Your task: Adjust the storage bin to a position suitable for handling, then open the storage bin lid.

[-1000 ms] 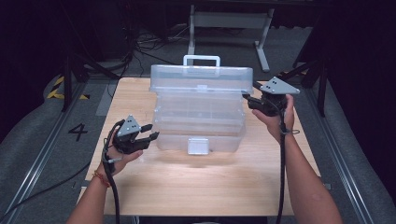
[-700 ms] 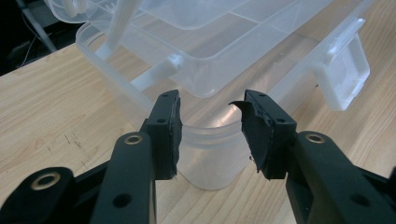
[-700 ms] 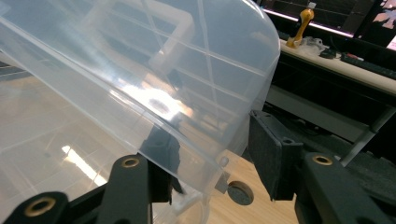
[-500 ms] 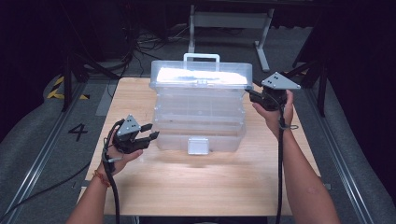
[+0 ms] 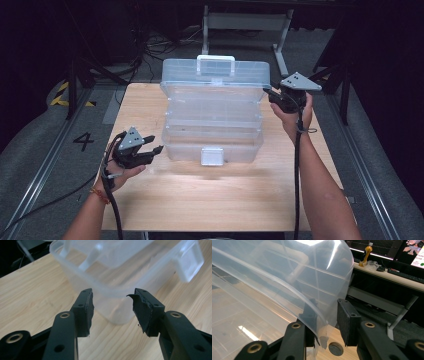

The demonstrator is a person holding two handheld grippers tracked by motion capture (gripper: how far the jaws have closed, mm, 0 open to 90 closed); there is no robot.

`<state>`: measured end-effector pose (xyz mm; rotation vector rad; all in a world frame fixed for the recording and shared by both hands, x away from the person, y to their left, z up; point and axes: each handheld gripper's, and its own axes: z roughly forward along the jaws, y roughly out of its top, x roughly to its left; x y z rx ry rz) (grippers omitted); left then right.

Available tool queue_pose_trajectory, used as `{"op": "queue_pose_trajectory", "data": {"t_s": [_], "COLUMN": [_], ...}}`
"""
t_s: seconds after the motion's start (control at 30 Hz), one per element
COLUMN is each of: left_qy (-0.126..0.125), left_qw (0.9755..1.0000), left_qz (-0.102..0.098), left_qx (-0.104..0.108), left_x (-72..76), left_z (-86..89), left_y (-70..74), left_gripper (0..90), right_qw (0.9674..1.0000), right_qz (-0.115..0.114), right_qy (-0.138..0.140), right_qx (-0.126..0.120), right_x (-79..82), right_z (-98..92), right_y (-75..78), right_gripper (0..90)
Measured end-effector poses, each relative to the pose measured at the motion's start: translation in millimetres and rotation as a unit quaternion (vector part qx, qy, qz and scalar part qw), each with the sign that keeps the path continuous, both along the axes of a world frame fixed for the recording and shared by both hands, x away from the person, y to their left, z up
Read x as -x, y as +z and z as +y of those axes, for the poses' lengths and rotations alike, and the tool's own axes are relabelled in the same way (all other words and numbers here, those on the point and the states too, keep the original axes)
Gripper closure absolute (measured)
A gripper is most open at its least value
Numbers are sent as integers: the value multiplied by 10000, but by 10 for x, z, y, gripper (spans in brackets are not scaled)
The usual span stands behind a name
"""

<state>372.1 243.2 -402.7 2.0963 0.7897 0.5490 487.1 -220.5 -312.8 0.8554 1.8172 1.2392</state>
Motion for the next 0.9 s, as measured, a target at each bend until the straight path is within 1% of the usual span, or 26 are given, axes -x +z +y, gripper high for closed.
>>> {"op": "queue_pose_trajectory", "data": {"t_s": [0.03, 0.1, 0.2, 0.3, 0.33, 0.37, 0.4, 0.43, 0.47, 0.5, 0.57, 0.6, 0.73, 0.77, 0.9], "left_qy": [52, 66, 130, 140, 170, 171, 171, 193, 166, 179, 185, 176, 198, 216, 158], "left_qw": [9999, 9994, 9981, 9965, 9956, 9950, 9950, 9938, 9933, 9922, 9911, 9907, 9907, 9910, 9926], "left_qz": [38, 135, 395, 597, 713, 787, 787, 919, 960, 1069, 1166, 1245, 1274, 1270, 1156], "left_qx": [-124, -298, -465, -574, -582, -591, -591, -602, -625, -617, -620, -525, -442, -367, -338], "left_x": [38, 68, 103, 136, 154, 162, 162, 177, 183, 198, 196, 196, 188, 194, 201], "left_z": [53, 122, 224, 328, 360, 382, 382, 397, 411, 427, 439, 436, 445, 453, 461], "left_y": [-40, -103, -225, -347, -397, -441, -441, -483, -525, -579, -657, -700, -715, -728, -749], "left_gripper": [504, 498, 481, 458, 448, 431, 411, 411, 391, 382, 362, 346, 314, 306, 274], "right_qw": [10000, 10000, 10000, 10000, 10000, 10000, 10000, 9999, 9999, 9999, 9998, 9997, 9997, 9997, 9996], "right_qz": [-11, -35, -12, 8, 3, -4, -4, -1, -1, 4, -17, -10, -34, -43, -68], "right_qy": [-23, -50, -74, -87, -85, -96, -96, -108, -117, -125, -145, -148, -133, -133, -144], "right_qx": [12, 29, 39, 29, 13, -26, -26, -84, -112, -117, -154, -173, -197, -202, -228], "right_x": [-1, -7, -26, -52, -61, -73, -73, -85, -98, -109, -132, -147, -176, -182, -205], "right_z": [6, 11, 17, 23, 22, 19, 19, 17, 17, 19, 27, 24, 16, 15, 15], "right_y": [1, 5, 24, 41, 43, 40, 40, 37, 37, 41, 44, 48, 48, 47, 45], "right_gripper": [707, 710, 712, 713, 714, 717, 717, 719, 721, 722, 725, 726, 728, 729, 732]}}
